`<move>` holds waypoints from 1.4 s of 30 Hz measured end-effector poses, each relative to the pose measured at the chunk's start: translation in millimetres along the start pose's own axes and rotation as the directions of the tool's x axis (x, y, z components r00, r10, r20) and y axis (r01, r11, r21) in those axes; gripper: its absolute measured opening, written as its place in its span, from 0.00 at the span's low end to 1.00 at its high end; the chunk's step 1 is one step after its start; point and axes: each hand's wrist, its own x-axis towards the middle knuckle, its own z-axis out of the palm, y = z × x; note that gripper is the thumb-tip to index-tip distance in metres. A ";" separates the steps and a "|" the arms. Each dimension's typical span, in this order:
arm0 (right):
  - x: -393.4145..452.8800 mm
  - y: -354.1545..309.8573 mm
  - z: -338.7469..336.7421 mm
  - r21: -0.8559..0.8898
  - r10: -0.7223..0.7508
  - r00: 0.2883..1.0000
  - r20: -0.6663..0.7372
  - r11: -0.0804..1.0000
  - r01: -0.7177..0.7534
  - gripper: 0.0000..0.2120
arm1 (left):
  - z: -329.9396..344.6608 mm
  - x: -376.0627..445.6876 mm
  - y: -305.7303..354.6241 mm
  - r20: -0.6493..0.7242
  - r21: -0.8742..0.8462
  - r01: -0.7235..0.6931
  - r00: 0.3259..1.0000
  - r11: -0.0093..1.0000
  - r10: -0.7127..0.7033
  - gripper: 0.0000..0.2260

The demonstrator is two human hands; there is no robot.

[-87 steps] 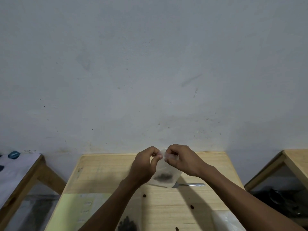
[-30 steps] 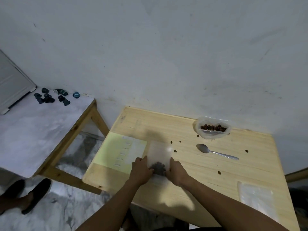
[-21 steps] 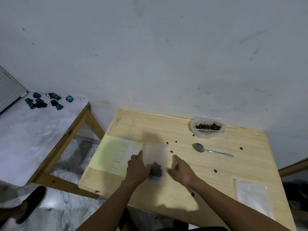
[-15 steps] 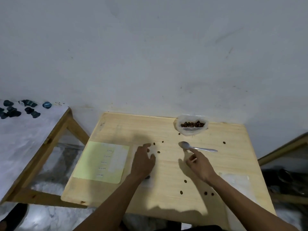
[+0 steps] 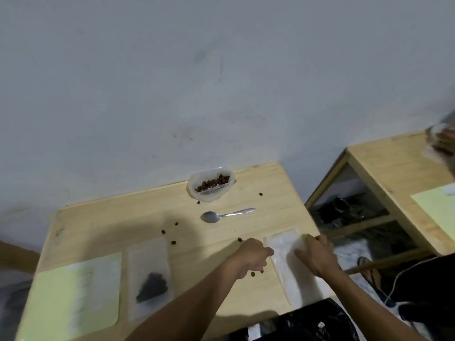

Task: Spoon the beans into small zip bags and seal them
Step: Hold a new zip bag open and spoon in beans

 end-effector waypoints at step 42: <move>-50.2 -207.4 -102.7 0.766 -0.740 0.652 -0.165 0.319 0.557 0.10 | -132.3 -101.9 65.5 -0.583 -0.373 -0.686 0.697 0.625 0.418 0.07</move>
